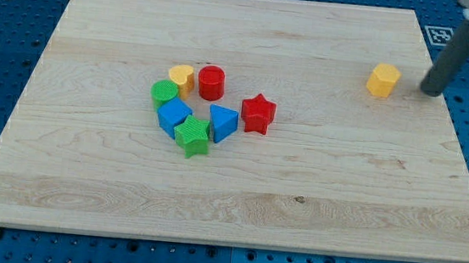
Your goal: Push the yellow hexagon towards the center
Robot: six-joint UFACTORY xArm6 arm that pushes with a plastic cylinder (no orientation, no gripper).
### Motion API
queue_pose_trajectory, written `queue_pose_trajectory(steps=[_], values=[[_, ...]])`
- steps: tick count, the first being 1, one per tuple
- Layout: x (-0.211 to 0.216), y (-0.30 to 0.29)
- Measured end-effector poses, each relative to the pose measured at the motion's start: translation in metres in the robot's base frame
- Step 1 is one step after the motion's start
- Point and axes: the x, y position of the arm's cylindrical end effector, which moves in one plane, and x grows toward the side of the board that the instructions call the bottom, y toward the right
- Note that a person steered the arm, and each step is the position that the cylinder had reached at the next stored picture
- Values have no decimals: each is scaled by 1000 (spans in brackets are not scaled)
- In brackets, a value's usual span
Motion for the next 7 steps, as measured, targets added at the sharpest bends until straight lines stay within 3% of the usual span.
queue_pose_trajectory(steps=[1, 2, 4, 6, 7], values=[[1, -65], [0, -72], [-41, -9], [-20, -112], [-20, -122]])
